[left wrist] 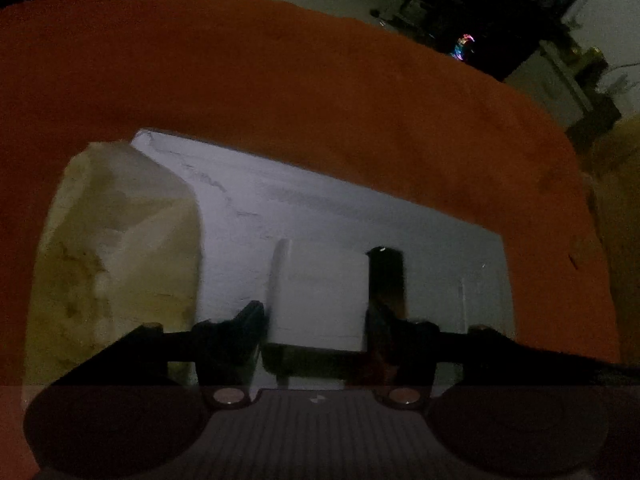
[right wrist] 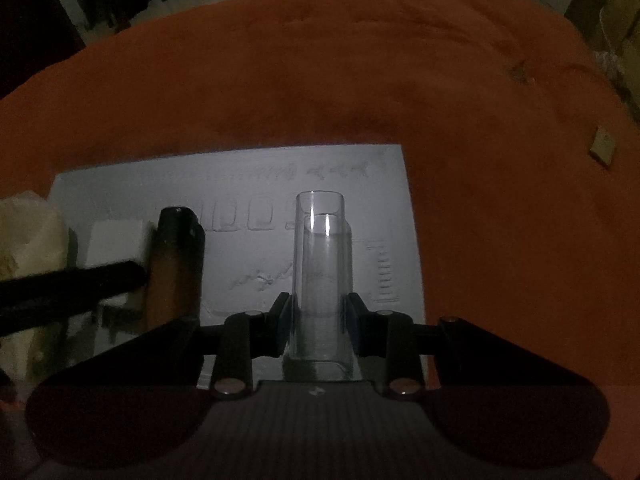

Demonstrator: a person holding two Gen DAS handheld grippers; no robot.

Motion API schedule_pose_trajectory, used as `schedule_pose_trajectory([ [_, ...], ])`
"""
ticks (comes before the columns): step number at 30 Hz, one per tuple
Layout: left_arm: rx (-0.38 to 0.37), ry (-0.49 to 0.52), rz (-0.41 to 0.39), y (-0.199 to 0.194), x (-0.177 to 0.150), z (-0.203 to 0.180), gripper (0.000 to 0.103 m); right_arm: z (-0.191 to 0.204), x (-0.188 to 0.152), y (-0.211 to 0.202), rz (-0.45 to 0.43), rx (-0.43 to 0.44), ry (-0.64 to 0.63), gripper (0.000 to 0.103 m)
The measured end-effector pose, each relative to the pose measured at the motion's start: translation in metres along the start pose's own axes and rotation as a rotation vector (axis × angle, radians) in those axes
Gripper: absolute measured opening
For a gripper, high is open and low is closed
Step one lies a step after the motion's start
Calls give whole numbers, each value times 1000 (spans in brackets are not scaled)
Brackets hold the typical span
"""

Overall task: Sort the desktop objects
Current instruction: 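Grasp the clear plastic tube with the right tool while the left tool grasps the white square pad, then carry the tube and the white pad over into the white box with both tools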

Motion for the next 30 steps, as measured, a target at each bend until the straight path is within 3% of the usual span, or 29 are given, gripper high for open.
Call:
schedule_pose_trajectory([
  [4,6,63,4,-5,2,8,52,2,0,-2,-8,0,3,32],
  [9,12,136,95,-11,4,-1,52,8,-1,-1,-5,1,-37,32],
  [12,49,167,93,-12,7,-5,52,8,2,3,12,7,-47,32],
  [14,88,151,84,-10,10,-5,64,11,3,5,23,9,-61,37],
  [15,111,128,75,-7,11,-4,69,12,4,5,27,19,-68,55],
  [16,135,108,66,-5,12,-2,81,13,4,6,40,24,-68,88],
  [17,159,94,56,-4,13,0,88,14,3,8,60,22,-72,100],
  [20,173,78,35,-3,15,1,97,14,7,4,27,9,-90,102],
  [22,187,78,8,-3,13,1,99,13,8,6,24,-6,-80,102],
  [23,180,87,0,-2,11,-1,92,12,9,7,21,-12,-74,102],
  [24,149,108,5,-3,9,-2,83,12,9,7,13,-15,-67,95],
  [25,117,129,9,-3,7,-4,51,11,8,6,4,-18,-57,62],
  [26,96,147,11,-3,5,-6,52,11,8,5,0,-32,-51,42],
  [27,91,161,9,-4,4,-7,52,11,7,4,-14,-58,-60,32],
  [30,73,165,-12,-11,3,-8,52,9,8,-3,-16,-7,-42,32],
])
Point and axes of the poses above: each gripper's, at about its wrist camera, not at the fingertips, and y roughly the way its jaws point, z to its left, x to its top, the point moved 1 cm from there along y, roughly the way its jaws point, and after that the axes turned 12 degrees about -z, right-handed, at the moved point
